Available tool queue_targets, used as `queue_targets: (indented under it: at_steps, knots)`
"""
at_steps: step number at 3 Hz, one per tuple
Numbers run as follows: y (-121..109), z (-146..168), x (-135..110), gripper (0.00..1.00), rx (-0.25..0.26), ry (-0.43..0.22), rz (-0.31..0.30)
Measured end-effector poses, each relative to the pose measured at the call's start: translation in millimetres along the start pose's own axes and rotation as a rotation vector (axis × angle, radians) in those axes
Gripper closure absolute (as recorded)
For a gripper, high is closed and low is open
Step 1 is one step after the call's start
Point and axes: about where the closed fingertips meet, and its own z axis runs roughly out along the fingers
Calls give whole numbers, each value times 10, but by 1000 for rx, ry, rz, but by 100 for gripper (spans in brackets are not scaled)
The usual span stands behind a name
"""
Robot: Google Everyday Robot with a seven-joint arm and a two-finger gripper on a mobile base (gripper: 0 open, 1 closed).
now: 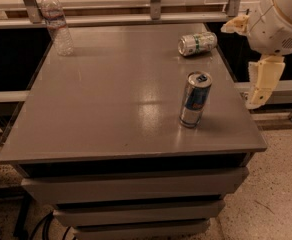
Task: Move 7up can near redbull can
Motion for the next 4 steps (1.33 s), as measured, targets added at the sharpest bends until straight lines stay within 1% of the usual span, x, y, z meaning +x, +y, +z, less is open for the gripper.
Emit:
queue_targets:
  at_steps: [1,3,4]
  knots:
    - [-203,143,-6,0,17,8,-41]
    - [-562,407,3,0,12,35,-88]
    - [-897,681,26,0,-6,14,-109]
